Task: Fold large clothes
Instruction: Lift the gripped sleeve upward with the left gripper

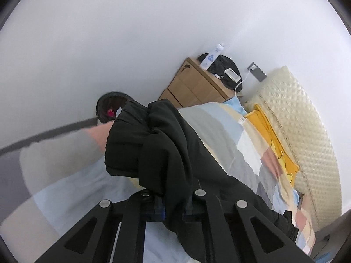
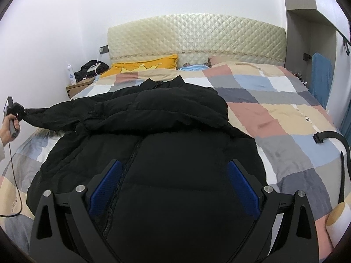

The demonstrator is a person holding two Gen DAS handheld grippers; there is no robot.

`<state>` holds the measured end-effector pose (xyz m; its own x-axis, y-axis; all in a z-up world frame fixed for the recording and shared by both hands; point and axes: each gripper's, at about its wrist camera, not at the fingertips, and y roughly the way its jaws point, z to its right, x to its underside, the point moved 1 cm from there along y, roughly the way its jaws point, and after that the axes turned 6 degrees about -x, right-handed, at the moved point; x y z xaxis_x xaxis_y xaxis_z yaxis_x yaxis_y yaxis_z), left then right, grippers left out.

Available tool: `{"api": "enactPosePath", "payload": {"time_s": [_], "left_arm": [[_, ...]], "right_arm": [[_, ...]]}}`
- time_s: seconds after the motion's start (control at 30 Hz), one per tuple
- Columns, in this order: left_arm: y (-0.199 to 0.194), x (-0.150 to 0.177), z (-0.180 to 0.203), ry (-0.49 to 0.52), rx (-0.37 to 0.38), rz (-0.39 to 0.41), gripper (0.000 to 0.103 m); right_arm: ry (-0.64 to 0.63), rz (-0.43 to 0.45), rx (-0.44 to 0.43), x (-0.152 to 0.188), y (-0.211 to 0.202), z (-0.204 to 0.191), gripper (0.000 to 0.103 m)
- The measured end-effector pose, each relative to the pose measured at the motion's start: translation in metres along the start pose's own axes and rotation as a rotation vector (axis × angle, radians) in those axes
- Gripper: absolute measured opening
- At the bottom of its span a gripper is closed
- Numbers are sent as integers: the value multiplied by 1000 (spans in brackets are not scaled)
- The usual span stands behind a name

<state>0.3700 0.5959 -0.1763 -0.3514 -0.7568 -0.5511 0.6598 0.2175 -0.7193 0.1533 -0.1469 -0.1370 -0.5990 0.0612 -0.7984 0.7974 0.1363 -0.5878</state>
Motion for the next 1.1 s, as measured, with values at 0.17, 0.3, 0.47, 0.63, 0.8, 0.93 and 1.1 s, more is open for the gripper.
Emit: {"api": "enactPosePath", "payload": {"time_s": [0.17,0.3,0.47,0.63,0.8,0.93,1.1], "left_arm": [[-47,-15,32,79,21,43,8],[-90,-14,61,100,95,85,8],[-141,-14,106,144,141,122,8],[-198,0,162,257,181,192,8],[-244,22,215,328,222,238,8],[-276,42,253,384,246,264,8],[-310,71,294,446,249,291,8]], "right_arm": [[9,13,-12,4,-10,7,100],[15,38,-23,6,-22,12,101],[10,66,-28,8,-34,17,102],[13,65,-54,14,-42,24,102],[30,93,-76,14,-52,35,103],[32,121,-90,17,-60,46,103],[51,140,-103,13,-66,61,103]]}}
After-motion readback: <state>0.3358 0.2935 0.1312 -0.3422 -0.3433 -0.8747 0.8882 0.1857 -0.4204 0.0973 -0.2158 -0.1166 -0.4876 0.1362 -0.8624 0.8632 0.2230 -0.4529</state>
